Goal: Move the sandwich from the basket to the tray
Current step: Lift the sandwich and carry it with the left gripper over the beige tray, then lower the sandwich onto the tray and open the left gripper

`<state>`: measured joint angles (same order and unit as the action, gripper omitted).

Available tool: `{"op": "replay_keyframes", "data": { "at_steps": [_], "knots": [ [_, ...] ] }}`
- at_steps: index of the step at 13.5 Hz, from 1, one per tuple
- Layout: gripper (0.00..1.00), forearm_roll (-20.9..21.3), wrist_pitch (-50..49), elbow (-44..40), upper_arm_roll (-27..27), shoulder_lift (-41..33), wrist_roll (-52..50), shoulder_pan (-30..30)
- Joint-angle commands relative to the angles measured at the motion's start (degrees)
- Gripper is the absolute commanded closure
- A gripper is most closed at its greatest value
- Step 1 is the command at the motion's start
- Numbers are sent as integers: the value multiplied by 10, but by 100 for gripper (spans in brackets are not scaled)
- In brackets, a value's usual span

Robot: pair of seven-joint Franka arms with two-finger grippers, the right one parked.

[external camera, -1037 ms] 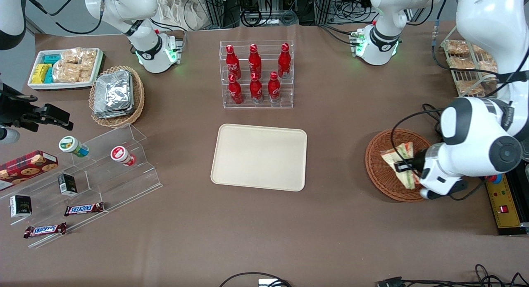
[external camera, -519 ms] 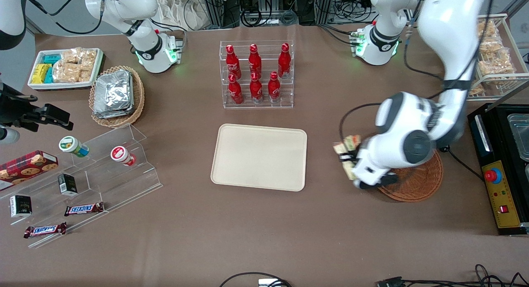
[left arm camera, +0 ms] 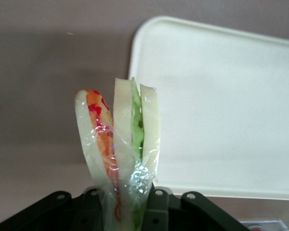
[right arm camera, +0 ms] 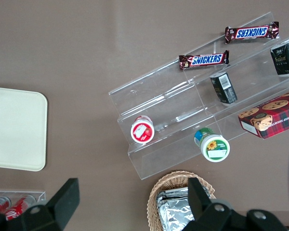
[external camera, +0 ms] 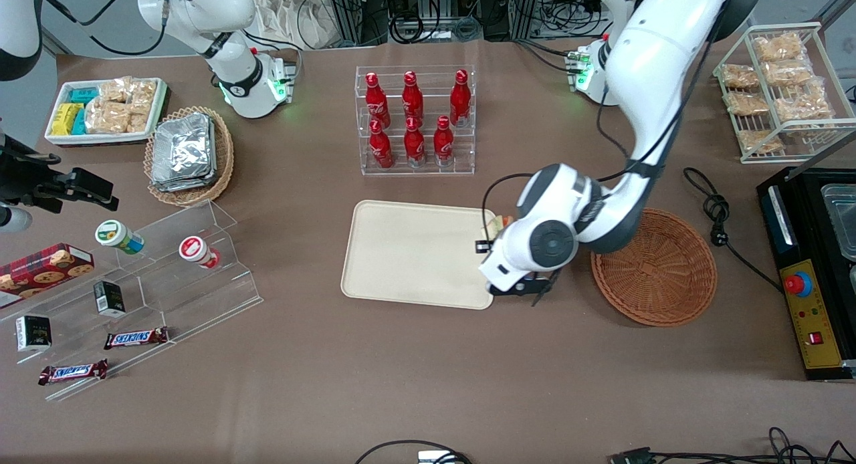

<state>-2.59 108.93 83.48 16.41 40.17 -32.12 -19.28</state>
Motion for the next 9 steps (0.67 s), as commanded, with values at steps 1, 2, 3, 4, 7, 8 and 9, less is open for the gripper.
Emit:
{"op": "replay_keyframes", "data": {
  "at_steps": [1, 2, 3, 4, 7, 8, 9],
  "knots": [
    [86, 70, 1, -35, -4, 45, 13, -39],
    [86, 71, 1, -38, -4, 48, 39, -40],
    [86, 71, 1, -37, -4, 48, 61, -40],
    [86, 71, 1, -35, -4, 49, 71, -40],
    [84, 71, 1, -35, -4, 62, 72, -48],
    [81, 71, 1, -37, -4, 68, 72, -48],
    [81, 71, 1, -38, -3, 72, 72, -49]
  ]
}}
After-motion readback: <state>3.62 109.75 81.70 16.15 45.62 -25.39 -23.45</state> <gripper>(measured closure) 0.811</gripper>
